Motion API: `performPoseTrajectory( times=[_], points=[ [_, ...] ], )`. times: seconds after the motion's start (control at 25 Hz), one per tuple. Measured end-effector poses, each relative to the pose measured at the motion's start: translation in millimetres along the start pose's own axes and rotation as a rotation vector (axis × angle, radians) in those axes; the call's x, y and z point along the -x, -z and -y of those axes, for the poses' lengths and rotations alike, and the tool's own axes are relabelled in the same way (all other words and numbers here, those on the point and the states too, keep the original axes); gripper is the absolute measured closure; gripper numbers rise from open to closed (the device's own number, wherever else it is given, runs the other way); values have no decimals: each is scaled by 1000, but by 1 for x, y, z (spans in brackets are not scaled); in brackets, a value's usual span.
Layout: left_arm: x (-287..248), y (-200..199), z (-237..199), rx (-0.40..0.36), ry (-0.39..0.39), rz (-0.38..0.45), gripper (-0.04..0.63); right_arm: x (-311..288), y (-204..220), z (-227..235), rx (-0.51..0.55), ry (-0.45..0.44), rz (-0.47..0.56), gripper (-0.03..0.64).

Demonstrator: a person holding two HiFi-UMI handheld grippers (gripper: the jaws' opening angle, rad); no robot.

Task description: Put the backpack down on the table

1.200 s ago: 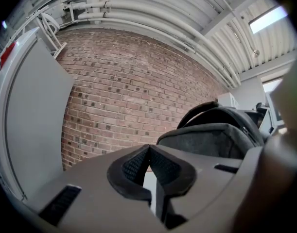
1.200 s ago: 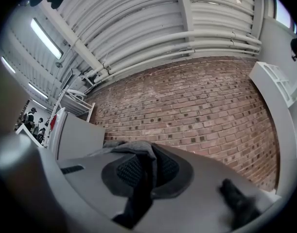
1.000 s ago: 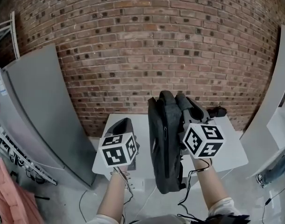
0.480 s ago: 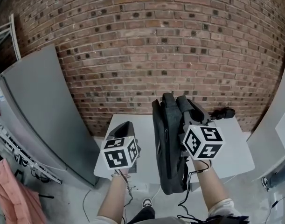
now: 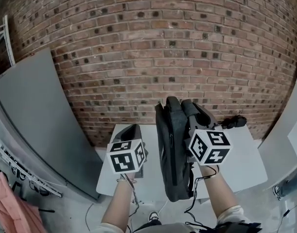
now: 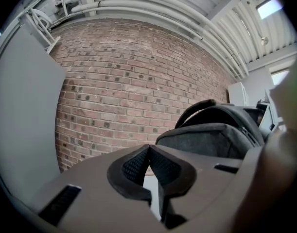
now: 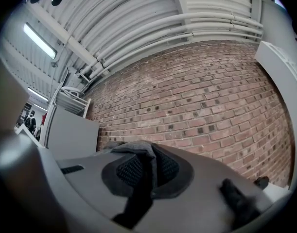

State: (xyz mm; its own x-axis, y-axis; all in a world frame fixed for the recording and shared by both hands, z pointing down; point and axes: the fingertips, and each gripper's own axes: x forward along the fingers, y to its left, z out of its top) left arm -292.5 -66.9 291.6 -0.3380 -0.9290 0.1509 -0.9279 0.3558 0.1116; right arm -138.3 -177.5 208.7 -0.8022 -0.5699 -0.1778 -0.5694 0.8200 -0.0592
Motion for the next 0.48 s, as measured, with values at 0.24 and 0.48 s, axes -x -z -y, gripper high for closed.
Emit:
performPoseTrajectory(
  times=[0.24,0.48],
  points=[
    [-30,-20,-16,5,12,29,584,-34,3,4,4,18,-3,572],
    [-62,-32,-32,5,35,39,584,-68,12,5,3,31,-18,573]
  ],
)
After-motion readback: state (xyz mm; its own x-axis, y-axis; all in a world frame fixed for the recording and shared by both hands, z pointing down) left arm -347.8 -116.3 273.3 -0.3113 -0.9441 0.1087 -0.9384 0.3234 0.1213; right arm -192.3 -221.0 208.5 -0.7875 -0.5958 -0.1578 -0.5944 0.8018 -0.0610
